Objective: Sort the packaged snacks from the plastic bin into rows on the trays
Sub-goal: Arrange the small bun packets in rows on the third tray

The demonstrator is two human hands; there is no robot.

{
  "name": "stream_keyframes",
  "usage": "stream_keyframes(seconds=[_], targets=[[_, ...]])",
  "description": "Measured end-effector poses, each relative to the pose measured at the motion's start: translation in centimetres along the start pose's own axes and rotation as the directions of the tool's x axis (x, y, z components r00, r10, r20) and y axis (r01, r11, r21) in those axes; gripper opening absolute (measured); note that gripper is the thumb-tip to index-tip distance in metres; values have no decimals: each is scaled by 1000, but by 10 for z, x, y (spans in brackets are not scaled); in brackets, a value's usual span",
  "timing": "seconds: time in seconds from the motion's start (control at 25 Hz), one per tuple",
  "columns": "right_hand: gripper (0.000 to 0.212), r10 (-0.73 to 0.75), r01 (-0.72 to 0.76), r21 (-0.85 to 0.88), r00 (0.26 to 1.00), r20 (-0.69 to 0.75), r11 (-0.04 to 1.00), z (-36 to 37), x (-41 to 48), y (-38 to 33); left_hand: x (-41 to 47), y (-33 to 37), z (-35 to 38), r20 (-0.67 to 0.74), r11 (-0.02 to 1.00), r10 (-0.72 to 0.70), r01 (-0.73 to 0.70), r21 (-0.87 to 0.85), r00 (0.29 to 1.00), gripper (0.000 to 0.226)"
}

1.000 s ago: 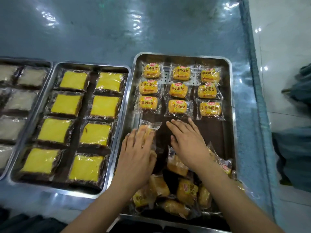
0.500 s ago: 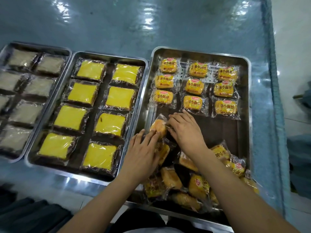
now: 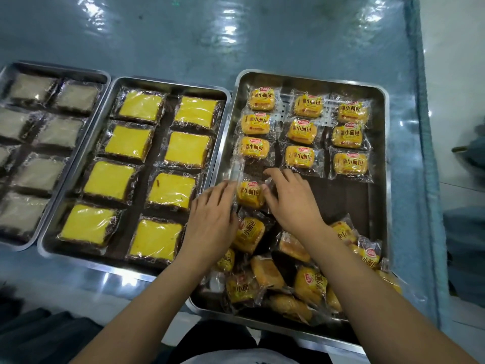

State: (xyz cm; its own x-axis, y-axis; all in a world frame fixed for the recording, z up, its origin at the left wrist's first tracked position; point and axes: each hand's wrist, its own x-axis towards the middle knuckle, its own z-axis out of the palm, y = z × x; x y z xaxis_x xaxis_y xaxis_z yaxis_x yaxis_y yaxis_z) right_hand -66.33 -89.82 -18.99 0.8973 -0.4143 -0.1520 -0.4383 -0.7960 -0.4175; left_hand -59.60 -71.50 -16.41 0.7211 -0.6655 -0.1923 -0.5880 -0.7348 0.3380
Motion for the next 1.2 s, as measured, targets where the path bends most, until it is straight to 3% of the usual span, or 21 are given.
stream_keyframes(seconds=[0.16,0.28,0.48,0.64,0.8,1.0,1.2], targets=[[31,-54,44,-79,991,-125,996,-2,-16,3,5,0,13,144,985,101,-119,121,984,58],[38,-144,141,-125,989,-17,982,6,-29,1,5,-2,21,160,973,100,-130,191,982,56],[51,-85,98,-100,988,127,990,20,-40,-2,8,-4,22,148,966,99,-131,222,984,56],[54,-92,109,-96,982,163,989,20,-30,-9,16,-7,15,151,971,82,-113,212,985,58],[53,-80,88,-67,991,109,994,7,-34,1,12,-11,7,170,975,104,-135,179,980,55],[49,74,-73,-59,997,12,996,-16,-64,28,-15,-7,2,154,973,183,-201,115,971,50],[33,128,-133,-101,990,-58,986,-28,-108,28,-31,24,7,273,939,311,-338,58,910,50]])
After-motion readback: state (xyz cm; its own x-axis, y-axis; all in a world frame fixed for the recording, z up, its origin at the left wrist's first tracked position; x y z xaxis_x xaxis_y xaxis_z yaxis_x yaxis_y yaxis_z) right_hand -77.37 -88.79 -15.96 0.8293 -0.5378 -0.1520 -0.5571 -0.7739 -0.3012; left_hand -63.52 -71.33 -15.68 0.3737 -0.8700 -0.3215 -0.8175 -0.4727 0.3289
